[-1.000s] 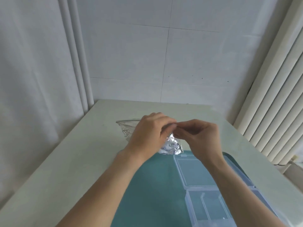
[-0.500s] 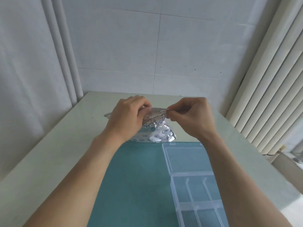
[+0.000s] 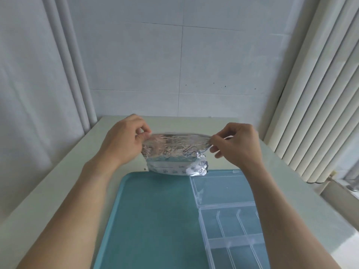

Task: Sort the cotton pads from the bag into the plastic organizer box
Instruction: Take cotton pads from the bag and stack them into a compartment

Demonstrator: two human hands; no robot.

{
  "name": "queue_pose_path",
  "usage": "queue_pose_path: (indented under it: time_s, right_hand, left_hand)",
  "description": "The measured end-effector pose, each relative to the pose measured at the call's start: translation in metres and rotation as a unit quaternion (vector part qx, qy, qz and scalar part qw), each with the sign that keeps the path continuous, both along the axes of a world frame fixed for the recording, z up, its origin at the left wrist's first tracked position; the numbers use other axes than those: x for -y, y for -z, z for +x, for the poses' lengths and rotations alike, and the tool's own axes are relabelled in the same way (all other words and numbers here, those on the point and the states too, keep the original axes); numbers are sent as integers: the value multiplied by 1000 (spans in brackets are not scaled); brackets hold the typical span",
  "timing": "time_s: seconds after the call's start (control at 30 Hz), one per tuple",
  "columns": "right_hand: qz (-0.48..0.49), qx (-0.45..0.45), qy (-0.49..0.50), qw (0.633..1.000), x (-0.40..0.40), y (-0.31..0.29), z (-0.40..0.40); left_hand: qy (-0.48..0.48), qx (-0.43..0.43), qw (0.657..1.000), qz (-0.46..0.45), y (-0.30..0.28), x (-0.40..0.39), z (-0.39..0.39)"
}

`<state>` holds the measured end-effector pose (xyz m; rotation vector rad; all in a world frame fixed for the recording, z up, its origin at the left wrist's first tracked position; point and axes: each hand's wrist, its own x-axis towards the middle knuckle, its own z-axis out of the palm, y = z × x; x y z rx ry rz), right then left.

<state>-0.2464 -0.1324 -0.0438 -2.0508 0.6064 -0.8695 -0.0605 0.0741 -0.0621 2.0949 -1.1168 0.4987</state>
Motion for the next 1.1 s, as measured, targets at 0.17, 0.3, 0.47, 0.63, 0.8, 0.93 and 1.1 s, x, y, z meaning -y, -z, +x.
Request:
queue_pose_path:
  time_s: [0.17, 0.3, 0.47, 0.63, 0.8, 0.93, 1.1]
  right_hand:
    - [120, 56, 1, 991, 10, 3, 7]
    - [167, 57, -28, 984, 11, 9, 15]
    - [202, 67, -74, 974, 11, 8, 18]
    - [247, 39, -99, 963, 4, 8, 22]
    - [182, -86, -116, 973, -15, 15, 30]
    - [113, -94, -137, 980, -34, 29, 40]
    - [6, -155, -65, 986, -41, 41, 46]
  left_hand:
    - [-54, -75, 996, 7, -6, -16, 10]
    - [-19, -116, 992, 51, -9, -16, 5]
    - [22, -237, 970, 38, -17, -13, -8]
    - [-5, -222, 962, 159, -25, -14, -23]
    - [6, -239, 938, 253, -39, -11, -49]
    - [32, -272, 908, 318, -46, -9, -63]
    - [48, -317, 883, 342, -42, -7, -66]
